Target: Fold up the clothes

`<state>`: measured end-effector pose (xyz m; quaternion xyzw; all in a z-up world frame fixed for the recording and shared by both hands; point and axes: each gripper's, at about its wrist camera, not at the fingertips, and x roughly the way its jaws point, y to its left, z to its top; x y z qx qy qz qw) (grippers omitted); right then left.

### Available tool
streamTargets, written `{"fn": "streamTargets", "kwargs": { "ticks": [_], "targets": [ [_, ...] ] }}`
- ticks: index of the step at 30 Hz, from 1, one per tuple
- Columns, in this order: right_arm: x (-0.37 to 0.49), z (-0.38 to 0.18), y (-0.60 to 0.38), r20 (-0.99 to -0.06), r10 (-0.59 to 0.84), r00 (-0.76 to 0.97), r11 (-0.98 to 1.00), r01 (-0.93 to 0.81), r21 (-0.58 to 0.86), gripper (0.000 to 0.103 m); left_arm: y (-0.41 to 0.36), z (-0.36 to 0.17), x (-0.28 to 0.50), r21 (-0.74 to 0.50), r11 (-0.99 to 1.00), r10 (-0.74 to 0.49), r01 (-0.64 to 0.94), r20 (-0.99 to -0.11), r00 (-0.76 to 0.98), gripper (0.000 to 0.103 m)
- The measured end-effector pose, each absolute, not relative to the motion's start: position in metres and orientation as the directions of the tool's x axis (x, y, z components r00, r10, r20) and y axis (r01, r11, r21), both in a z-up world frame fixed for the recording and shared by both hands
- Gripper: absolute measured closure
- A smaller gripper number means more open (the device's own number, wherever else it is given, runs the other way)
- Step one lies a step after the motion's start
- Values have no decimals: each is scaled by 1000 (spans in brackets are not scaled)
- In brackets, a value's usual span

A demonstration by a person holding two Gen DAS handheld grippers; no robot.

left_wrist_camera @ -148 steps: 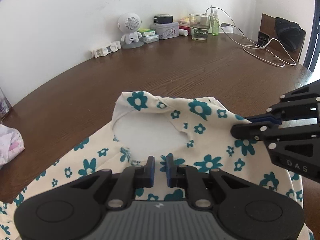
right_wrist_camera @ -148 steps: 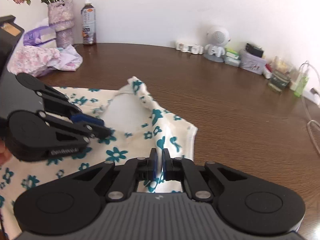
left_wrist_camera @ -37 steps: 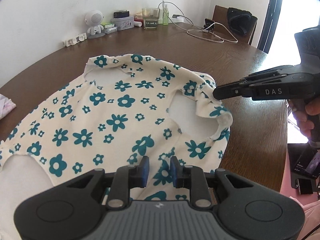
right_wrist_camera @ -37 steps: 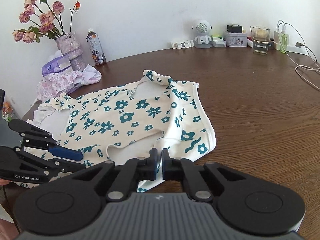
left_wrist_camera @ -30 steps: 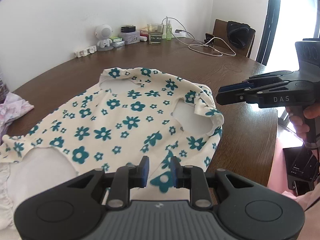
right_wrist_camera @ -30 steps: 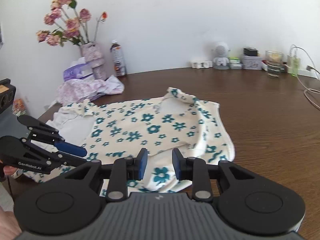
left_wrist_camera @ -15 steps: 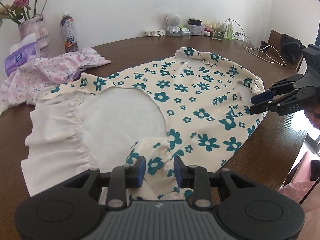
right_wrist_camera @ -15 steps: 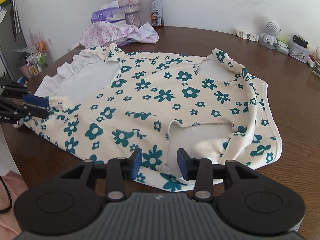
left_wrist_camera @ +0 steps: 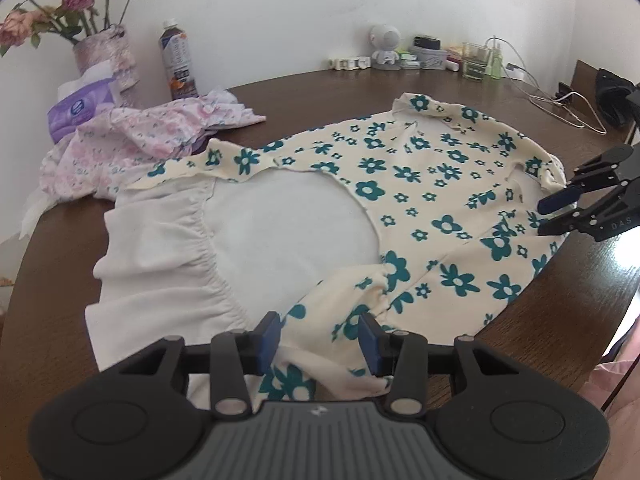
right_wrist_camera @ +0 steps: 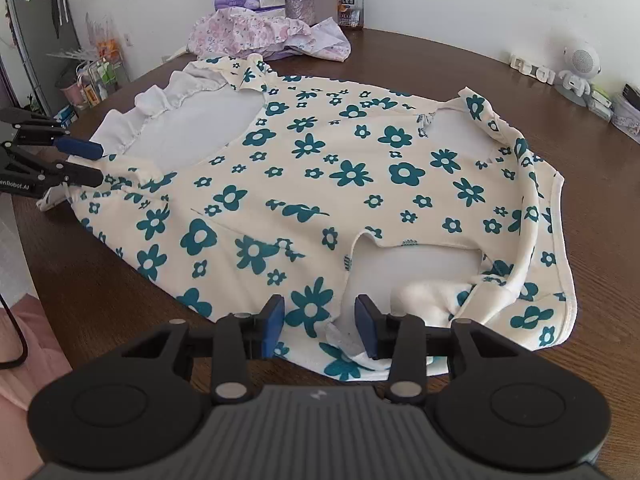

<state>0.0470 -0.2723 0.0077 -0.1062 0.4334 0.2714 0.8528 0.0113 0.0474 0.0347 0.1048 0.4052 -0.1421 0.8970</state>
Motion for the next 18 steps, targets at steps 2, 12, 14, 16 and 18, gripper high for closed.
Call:
{"fn": "streamTargets", "kwargs": {
  "ticks": [2,12,14,16,18],
  "targets": [
    [47,8,-271,-802,363,475,827,-560,43,64,52,27,12,65,944,-159,325,-773,615,60],
    [53,24,-280,-804,407,434,822,-558,115,101,53,30,8,82,902,-209,424,-777,594,98],
    [53,32,-289,-788,441,429,819,-551,159,101,56,35,7,81,894,-224,442,-772,595,98],
    [53,30,-292,-795,441,418,822,-543,170,101,58,36,6,80,889,-229,451,-775,589,98],
    [53,27,-293,-806,430,407,826,-537,169,101,57,33,6,83,880,-232,468,-785,575,98]
  ]
}}
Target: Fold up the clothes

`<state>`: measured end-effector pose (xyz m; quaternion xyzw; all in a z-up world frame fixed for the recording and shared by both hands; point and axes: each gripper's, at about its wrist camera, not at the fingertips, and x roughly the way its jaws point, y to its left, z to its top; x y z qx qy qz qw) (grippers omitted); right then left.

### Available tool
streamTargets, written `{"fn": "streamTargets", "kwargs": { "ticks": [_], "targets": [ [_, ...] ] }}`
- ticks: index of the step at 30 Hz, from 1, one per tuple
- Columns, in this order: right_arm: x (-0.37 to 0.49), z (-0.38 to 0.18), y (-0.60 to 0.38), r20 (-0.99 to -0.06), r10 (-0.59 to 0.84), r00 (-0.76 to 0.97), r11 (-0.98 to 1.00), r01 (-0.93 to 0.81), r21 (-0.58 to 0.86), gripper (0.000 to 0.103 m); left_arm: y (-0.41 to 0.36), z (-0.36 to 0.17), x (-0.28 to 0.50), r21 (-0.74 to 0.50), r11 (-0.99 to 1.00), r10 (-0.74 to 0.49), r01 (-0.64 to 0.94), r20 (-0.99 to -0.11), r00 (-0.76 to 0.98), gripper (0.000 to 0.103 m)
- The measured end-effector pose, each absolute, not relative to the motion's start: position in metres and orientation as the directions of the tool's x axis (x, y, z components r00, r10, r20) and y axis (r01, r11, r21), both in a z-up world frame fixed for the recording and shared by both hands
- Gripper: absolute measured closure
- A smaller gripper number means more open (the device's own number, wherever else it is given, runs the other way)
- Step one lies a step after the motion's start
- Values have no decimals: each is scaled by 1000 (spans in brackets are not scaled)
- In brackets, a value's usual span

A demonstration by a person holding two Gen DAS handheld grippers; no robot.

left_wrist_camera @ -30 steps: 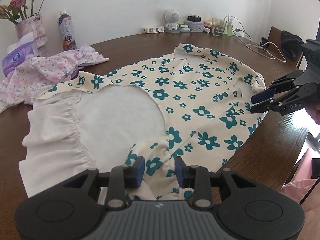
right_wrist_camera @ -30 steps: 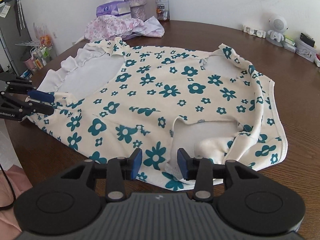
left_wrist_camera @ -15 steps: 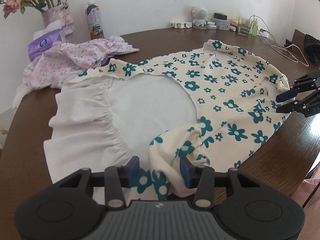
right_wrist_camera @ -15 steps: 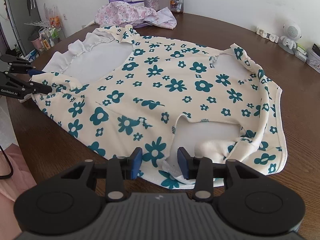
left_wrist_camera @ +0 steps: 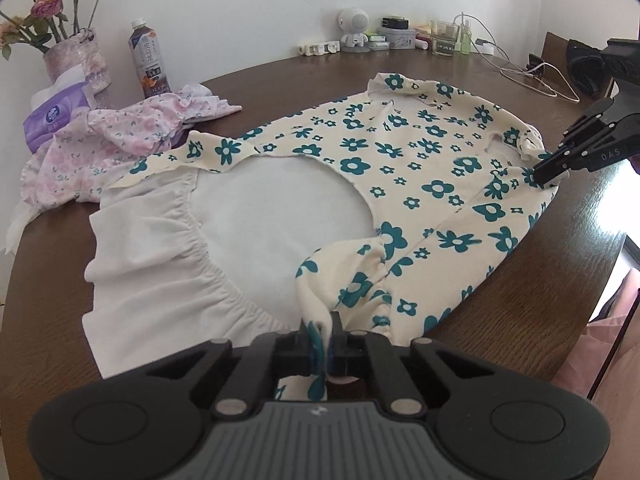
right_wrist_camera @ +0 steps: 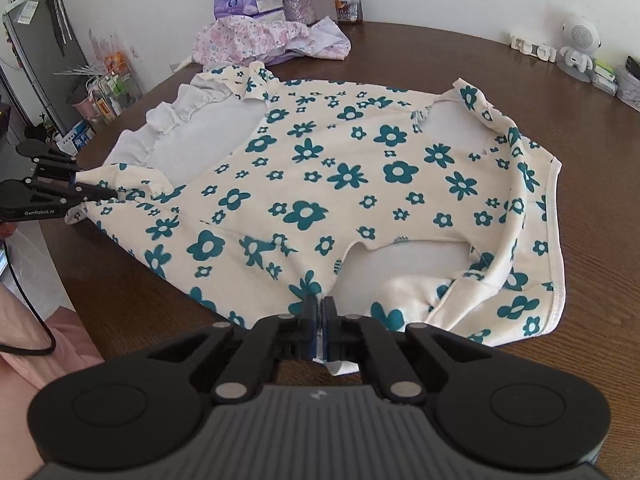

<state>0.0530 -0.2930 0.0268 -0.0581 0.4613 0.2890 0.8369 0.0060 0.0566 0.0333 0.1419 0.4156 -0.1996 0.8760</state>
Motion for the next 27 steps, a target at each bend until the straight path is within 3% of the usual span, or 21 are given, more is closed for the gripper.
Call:
{"fn": "streamTargets", "kwargs": {
  "ticks": [9,12,13,14,17,21,27],
  "targets": [
    [54,19,-291,-836,389,387,826,-548,131,100,51,24,9,105,836,-239,539,-814,529,95],
    [54,23,-294,-822,408,396,831,-534,155,95,50,29,8,138,830,-220,541,-810,544,83],
    [54,28,-296,-807,423,413,834,-525,169,93,51,34,8,145,832,-216,535,-804,554,71],
    [55,32,-299,-790,436,431,838,-515,181,90,54,41,8,147,839,-219,524,-790,573,65],
    [62,46,-303,-735,449,508,859,-472,198,84,59,68,12,120,852,-273,510,-729,627,64],
    [89,38,-297,-727,335,600,912,-399,91,73,37,91,35,110,841,-330,530,-671,663,64],
    [117,8,-280,-754,200,626,922,-381,-72,73,-30,57,77,123,735,-370,666,-751,547,64]
  ]
}}
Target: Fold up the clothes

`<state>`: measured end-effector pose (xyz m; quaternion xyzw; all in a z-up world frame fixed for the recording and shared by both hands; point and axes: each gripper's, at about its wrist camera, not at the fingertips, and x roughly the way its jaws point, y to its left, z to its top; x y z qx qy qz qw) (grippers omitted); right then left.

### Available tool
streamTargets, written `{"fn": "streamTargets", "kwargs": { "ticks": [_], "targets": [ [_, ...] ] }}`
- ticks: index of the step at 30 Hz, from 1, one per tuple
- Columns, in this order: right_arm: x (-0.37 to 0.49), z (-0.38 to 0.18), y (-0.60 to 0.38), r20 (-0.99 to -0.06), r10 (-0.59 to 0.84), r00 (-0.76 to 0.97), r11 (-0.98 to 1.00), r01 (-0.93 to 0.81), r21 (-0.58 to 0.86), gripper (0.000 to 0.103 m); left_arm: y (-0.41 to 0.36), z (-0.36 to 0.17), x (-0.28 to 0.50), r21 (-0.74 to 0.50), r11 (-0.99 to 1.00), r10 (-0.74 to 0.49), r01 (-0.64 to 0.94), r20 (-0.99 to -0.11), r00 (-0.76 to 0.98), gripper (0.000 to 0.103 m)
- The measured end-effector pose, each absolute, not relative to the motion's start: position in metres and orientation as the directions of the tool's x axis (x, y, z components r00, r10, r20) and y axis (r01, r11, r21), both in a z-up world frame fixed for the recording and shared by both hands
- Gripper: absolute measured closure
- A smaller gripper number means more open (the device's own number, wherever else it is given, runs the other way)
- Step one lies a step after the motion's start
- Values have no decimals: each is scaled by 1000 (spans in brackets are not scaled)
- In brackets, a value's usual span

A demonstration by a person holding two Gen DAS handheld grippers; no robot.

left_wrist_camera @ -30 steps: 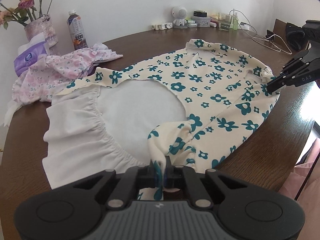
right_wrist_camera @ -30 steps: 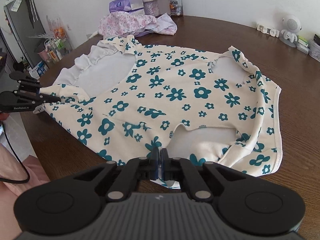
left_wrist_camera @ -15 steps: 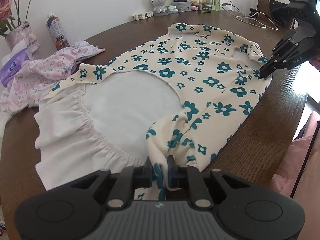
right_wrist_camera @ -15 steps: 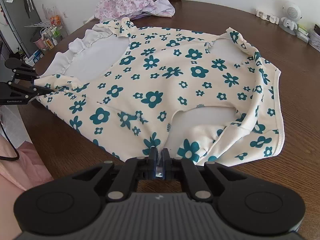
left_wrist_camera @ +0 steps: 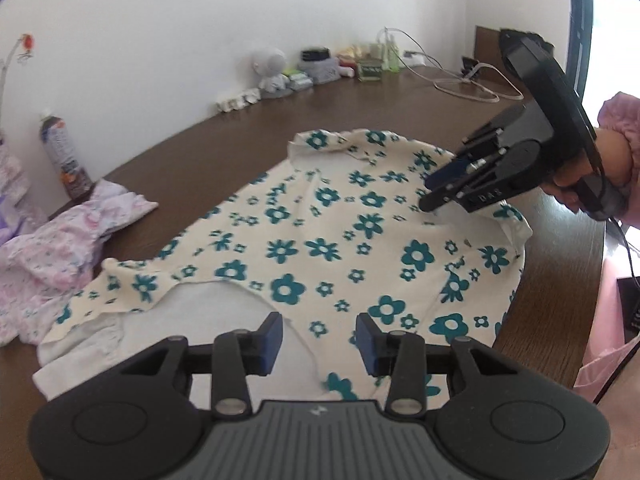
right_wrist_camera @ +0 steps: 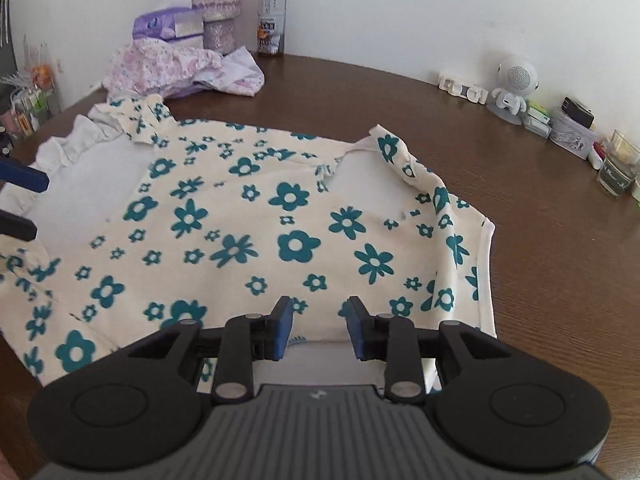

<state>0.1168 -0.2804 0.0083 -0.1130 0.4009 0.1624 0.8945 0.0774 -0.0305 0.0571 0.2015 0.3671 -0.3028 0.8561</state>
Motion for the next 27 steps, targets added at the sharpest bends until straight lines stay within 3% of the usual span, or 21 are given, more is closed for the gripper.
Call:
{"fn": "streamTargets", "kwargs": {
  "ticks": [9,10,11,12,19,22,23,24,25,27],
  "targets": [
    [111,7,-300,-762,124,636,926,-350,-141,67,-63,16,97,86,648,-376,757,-828,416,65],
    [112,4,-300,-765,119,633,925,-350,-146,69,-63,16,98,82,647,-377,758,-830,412,65],
    [113,4,-300,-763,127,634,924,-356,-143,80,-62,16,98,79,648,-379,758,-829,410,65],
    [113,4,-300,-767,129,628,921,-364,-143,103,-60,16,98,75,648,-382,758,-828,409,65],
    [117,9,-302,-790,101,604,901,-393,-185,102,-52,16,100,41,662,-401,748,-824,401,65],
    [120,12,-305,-798,131,588,913,-385,-134,97,-50,16,100,37,663,-405,747,-823,400,65],
    [118,16,-306,-786,162,596,920,-380,-99,90,-50,17,100,36,659,-403,751,-826,394,65],
    [117,21,-308,-773,190,606,925,-374,-65,74,-50,19,100,36,656,-401,754,-830,388,66],
    [117,25,-309,-755,213,620,930,-366,-38,69,-50,22,102,32,653,-404,757,-831,383,66],
    [118,28,-308,-722,233,651,936,-351,-14,68,-51,36,108,36,652,-417,758,-818,398,66]
  ]
}}
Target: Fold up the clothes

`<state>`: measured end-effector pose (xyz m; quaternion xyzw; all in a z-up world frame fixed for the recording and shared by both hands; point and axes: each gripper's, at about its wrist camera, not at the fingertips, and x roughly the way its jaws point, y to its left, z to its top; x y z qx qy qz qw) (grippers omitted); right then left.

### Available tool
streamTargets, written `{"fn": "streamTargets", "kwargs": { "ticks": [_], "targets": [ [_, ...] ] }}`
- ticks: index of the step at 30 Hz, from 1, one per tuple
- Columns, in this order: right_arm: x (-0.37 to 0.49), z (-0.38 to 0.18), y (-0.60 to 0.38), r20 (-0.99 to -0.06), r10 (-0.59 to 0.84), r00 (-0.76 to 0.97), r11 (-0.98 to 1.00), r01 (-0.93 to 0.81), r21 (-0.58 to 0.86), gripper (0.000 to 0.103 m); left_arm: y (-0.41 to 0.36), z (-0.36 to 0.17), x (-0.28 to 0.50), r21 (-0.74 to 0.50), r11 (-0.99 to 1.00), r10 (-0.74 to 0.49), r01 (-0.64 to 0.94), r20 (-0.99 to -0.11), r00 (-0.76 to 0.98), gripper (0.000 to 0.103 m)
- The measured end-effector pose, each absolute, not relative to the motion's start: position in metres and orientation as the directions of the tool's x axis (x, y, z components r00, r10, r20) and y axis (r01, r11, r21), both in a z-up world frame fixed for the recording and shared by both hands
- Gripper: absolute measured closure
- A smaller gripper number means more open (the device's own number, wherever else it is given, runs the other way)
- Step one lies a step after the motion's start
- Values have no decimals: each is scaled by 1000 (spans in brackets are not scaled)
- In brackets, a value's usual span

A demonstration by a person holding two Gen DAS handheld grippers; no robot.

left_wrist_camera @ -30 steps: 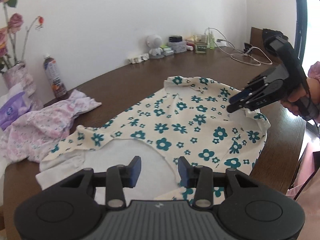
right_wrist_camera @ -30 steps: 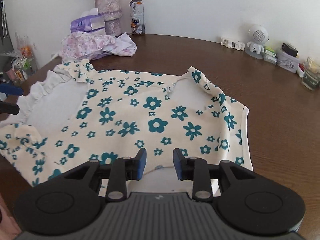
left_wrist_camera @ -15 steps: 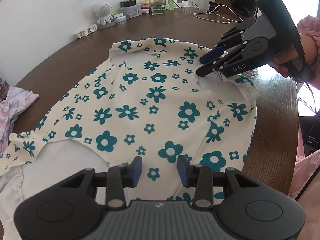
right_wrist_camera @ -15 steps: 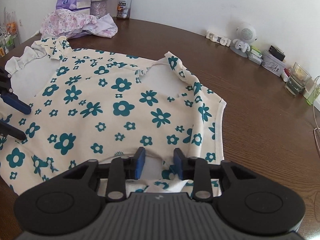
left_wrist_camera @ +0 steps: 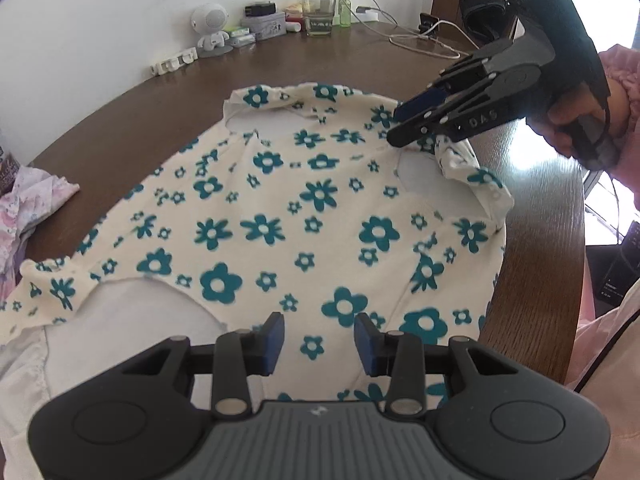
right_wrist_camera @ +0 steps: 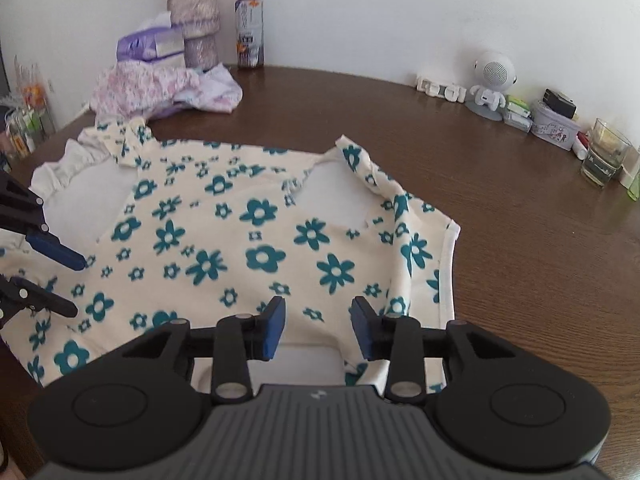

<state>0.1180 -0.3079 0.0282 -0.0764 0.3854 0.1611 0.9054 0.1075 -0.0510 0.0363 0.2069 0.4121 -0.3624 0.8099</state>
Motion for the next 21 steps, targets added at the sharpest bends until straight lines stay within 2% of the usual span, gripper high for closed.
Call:
{"fn": "streamTargets", "kwargs": {
  "ticks": [2,5,9,14,18,21],
  "targets": [
    [124,22,-307,-718,238,654,941,-339,3,68,-59,55,116,93,648,-415,756,-789,453,66],
    [133,6,-307,-747,231,624,940,-342,5,79,-81,75,140,166,636,-407,754,-758,510,66],
    [130,3,-323,-746,202,635,955,-296,7,81,-109,63,185,200,647,-359,735,-771,526,69],
    [129,6,-333,-696,263,668,960,-253,121,80,-122,36,246,79,724,-395,686,-767,505,78],
    [133,-3,-322,-701,248,668,962,-257,95,80,-136,14,274,50,722,-409,690,-774,484,83],
    [127,-5,-325,-706,206,677,968,-248,44,80,-139,8,280,72,712,-416,698,-758,502,80]
  ]
}}
